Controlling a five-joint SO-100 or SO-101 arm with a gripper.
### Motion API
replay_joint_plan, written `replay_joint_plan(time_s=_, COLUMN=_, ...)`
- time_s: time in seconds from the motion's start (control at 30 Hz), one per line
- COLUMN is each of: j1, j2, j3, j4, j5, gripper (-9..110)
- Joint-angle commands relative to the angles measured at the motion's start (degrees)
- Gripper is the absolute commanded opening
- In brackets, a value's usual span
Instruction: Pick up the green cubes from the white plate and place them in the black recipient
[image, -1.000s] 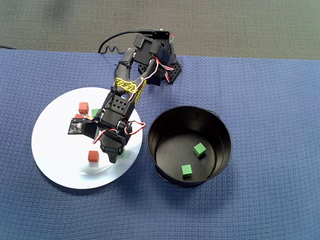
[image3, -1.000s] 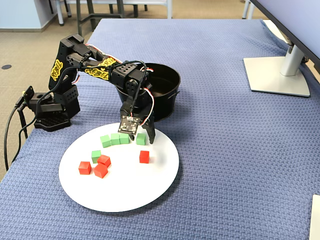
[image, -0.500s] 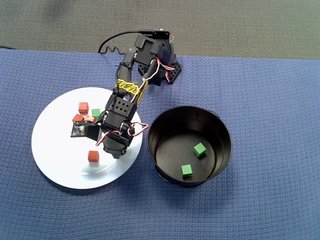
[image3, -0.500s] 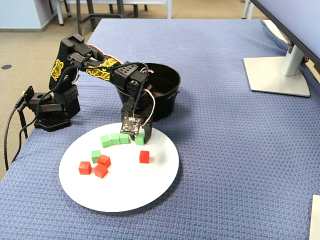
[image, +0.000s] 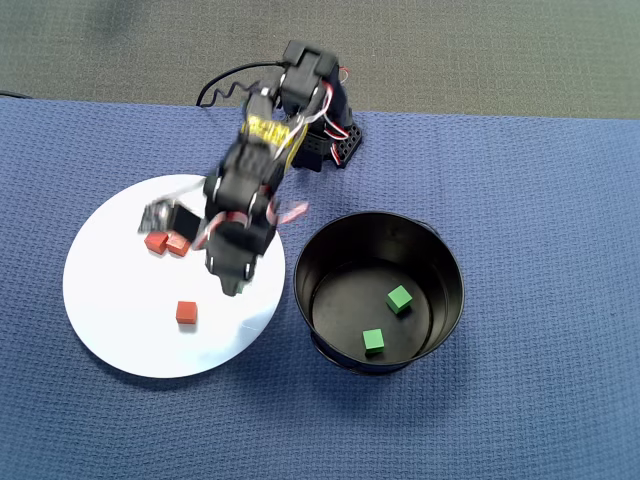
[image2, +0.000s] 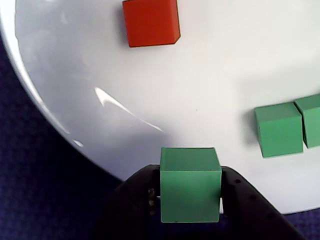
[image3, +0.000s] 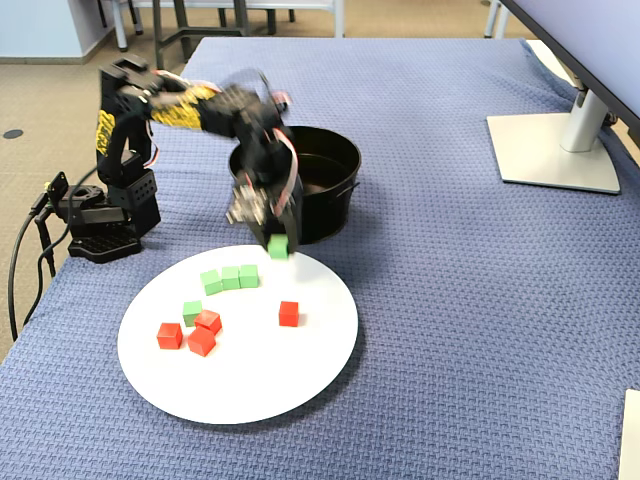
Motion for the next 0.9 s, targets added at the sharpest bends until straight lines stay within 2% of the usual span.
replay_joint_plan(time_s=0.0, j1=-3.5, j2=15.2, j3=-0.8, j4=1.9, j5=5.5, gripper=0)
replay_joint_plan(time_s=0.13, j1=-14.9, j2=20.5, j3=3.8, j4=-0.8, j5=11.3, gripper=0)
replay_joint_plan(time_s=0.33, j1=-34.5, j2=18.5, j3=4.7, j4=-3.9, j5=18.2, gripper=0)
replay_joint_plan(time_s=0.47, j1=-42.5, j2=14.2, j3=3.3, j4=-4.2, j5=22.1, gripper=1)
replay_joint_plan(time_s=0.53, j1=-45.2, j2=11.4, j3=1.8, j4=-4.0, j5=20.4, gripper=28)
replay_joint_plan(time_s=0.6, j1=-46.1, j2=9.0, j3=-0.4, j4=-2.0, j5=17.0, gripper=44)
replay_joint_plan(time_s=0.67, j1=-44.3, j2=8.8, j3=-1.0, j4=-1.2, j5=14.3, gripper=46)
replay_joint_plan(time_s=0.73, j1=-40.1, j2=10.2, j3=-0.8, j4=-1.8, j5=12.7, gripper=43)
replay_joint_plan(time_s=0.87, j1=-27.3, j2=14.2, j3=-0.8, j4=-2.8, j5=13.4, gripper=25)
